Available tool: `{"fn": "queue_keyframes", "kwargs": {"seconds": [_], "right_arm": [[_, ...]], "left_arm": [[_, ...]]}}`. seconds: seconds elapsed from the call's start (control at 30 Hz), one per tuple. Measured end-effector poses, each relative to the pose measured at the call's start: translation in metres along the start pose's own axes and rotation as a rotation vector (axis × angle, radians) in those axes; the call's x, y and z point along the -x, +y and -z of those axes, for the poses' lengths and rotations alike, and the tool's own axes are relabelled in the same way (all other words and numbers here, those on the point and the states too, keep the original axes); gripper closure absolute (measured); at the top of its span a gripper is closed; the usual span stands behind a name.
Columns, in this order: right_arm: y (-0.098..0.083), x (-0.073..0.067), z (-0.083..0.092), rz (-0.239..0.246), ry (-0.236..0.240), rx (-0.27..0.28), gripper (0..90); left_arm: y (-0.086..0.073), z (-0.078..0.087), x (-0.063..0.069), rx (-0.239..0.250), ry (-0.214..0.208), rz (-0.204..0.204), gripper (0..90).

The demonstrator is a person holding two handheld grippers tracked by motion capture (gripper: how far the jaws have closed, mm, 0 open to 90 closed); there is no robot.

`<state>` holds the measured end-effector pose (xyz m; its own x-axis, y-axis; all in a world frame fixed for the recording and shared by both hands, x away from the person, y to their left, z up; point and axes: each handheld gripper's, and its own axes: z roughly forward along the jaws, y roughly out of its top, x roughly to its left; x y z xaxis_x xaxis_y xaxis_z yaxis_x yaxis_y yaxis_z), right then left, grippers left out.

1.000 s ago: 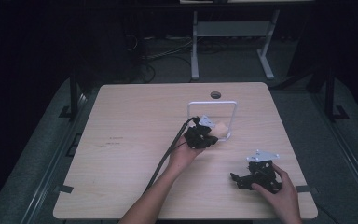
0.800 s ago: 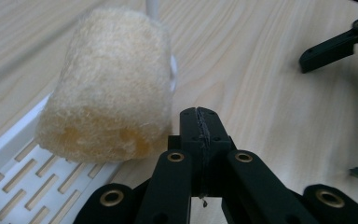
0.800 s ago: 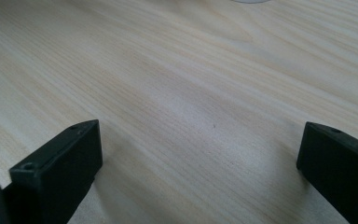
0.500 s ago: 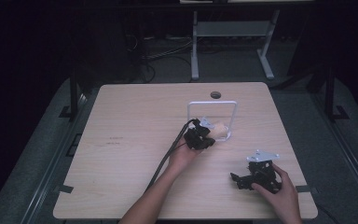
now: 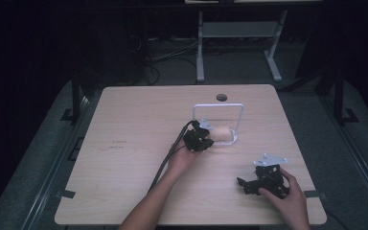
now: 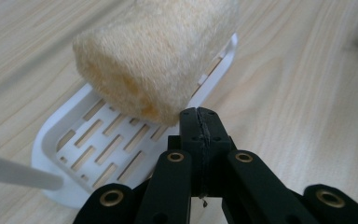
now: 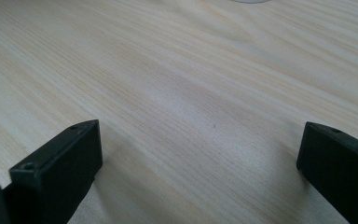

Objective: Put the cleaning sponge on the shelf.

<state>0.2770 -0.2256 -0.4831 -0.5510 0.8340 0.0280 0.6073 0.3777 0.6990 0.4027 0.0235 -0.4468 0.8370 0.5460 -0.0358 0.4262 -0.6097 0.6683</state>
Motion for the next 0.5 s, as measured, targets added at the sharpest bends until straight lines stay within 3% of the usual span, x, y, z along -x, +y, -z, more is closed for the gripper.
{"fn": "queue_keyframes", "kwargs": {"seconds": [0.23, 0.5], "right_arm": [[0.0, 0.0, 0.0, 0.0, 0.0, 0.0, 0.0], [0.0, 0.0, 0.0, 0.0, 0.0, 0.0, 0.0]], "left_arm": [[-0.003, 0.005, 0.001, 0.0, -0.01, 0.0, 87.5], [-0.009, 0.025, 0.001, 0.002, -0.029, -0.001, 79.9]]}}
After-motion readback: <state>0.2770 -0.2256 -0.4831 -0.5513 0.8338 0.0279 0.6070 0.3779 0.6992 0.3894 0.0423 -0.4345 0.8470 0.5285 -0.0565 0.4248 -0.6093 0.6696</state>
